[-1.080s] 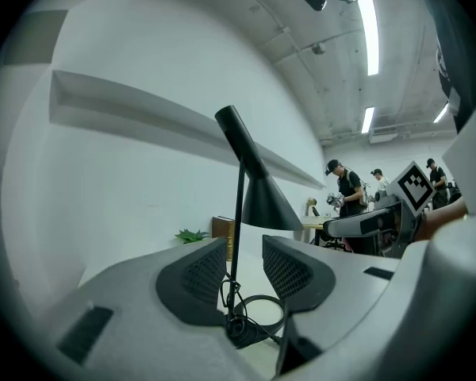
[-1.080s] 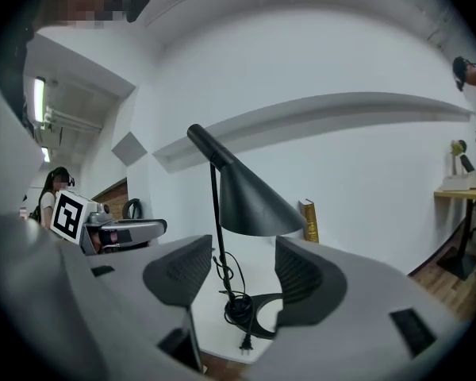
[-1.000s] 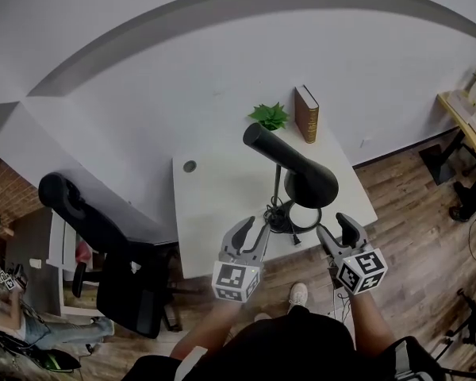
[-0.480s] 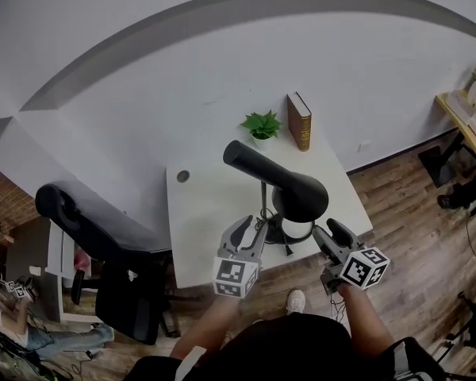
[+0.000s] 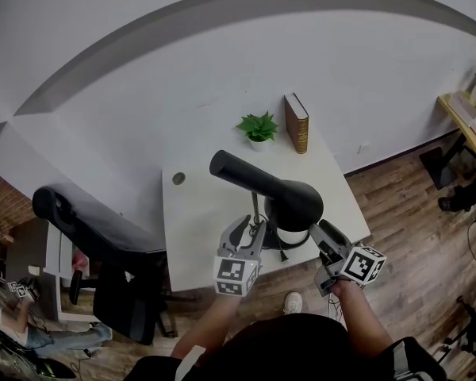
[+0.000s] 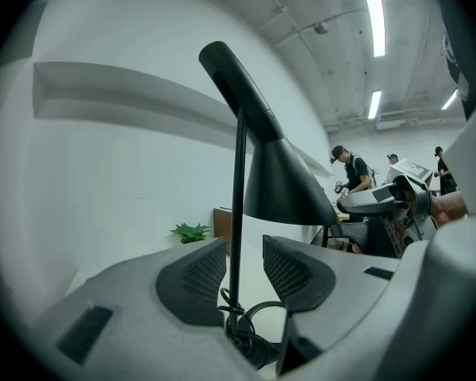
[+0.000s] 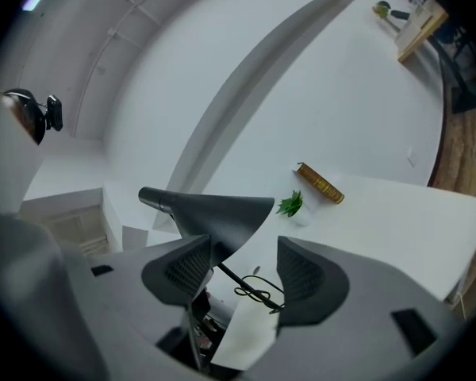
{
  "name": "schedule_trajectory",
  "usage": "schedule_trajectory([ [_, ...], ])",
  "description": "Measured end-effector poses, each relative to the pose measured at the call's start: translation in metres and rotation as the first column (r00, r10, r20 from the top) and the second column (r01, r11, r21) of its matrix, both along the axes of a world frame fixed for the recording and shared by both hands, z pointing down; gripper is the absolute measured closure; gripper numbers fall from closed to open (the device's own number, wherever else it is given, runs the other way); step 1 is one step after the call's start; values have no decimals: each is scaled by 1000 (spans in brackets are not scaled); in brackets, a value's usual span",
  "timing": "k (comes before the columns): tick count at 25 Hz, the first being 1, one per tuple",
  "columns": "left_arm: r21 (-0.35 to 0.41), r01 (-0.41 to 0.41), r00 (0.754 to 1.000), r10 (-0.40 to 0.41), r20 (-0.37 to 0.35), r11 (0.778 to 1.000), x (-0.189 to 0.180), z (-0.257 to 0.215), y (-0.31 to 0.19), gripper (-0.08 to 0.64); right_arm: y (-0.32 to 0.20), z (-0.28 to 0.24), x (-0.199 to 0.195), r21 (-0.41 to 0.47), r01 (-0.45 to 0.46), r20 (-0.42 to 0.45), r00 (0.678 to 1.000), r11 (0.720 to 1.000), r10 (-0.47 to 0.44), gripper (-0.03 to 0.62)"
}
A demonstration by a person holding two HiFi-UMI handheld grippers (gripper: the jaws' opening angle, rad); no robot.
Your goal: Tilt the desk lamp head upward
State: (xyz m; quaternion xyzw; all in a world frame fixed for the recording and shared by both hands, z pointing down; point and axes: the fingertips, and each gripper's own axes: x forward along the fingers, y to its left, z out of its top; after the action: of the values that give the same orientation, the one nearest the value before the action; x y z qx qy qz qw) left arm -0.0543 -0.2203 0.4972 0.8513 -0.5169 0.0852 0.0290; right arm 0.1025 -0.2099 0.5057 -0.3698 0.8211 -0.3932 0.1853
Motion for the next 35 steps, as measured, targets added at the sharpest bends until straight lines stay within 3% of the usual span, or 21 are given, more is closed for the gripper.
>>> schedule_trajectory([
  [5,-3,10,1000,-10,7,1000,4,6,-10,436,-10,1,-3,-14,55,66,996,998,-54,365],
  [10,-6,33,999,-33,-7,999,5,13,-21,436,-14,-15,-11,0,124,191,974,992,-121,367],
  [12,-10,33,999,-33,-11,999,7,16,-23,437,-15,-18,-9,4,142,249,959,990,-138,419],
  [17,-5,63,998,-63,-3,998,3,17,-29,515,-17,-17,-7,-2,174,338,927,985,-163,457],
  [35,-24,12,1000,-11,8,1000,3,18,-28,518,-19,-36,13,59,124,227,965,991,-134,459],
])
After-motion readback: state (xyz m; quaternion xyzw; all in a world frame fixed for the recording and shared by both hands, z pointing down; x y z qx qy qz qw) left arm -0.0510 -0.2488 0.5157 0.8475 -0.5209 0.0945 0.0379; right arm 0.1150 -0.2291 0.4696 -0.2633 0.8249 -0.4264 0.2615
